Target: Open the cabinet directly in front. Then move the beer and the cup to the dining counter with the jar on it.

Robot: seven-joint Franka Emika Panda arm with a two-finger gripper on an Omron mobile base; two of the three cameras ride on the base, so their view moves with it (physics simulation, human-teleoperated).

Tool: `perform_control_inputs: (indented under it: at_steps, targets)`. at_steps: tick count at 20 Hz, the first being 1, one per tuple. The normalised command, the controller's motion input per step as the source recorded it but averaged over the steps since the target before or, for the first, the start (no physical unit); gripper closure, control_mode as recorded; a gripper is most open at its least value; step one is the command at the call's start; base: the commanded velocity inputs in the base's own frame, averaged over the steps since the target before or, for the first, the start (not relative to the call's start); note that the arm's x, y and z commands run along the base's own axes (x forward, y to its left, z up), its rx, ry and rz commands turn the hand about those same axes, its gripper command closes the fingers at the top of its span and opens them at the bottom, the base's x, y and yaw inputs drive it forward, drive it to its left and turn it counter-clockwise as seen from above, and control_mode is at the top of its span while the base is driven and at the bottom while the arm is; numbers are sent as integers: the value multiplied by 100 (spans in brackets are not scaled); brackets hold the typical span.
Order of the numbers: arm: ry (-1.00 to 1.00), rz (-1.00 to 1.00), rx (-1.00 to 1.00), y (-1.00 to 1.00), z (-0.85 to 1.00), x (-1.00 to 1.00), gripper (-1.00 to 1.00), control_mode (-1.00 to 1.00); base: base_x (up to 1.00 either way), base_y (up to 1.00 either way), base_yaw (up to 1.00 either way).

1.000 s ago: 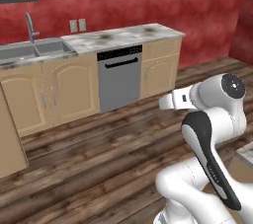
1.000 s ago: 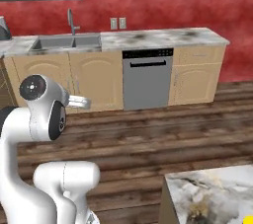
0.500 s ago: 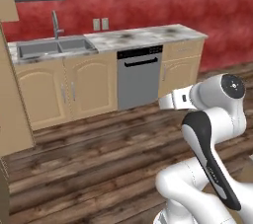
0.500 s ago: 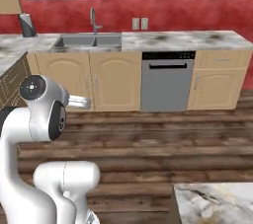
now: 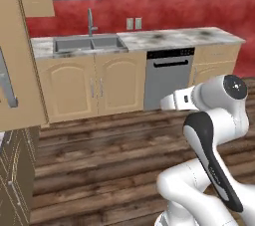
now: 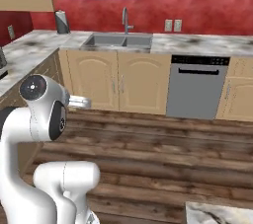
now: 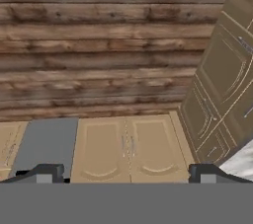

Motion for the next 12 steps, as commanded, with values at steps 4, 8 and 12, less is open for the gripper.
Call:
perform_control_inputs:
  at_steps: [4, 8, 12]
  targets:
    - [0, 0, 0, 0, 0, 0, -100, 100, 7, 15, 35]
    - [0, 0, 0, 0, 0, 0, -100, 100, 5, 15, 35]
    - [0, 0, 0, 0, 0, 0, -100, 100, 2, 11, 35]
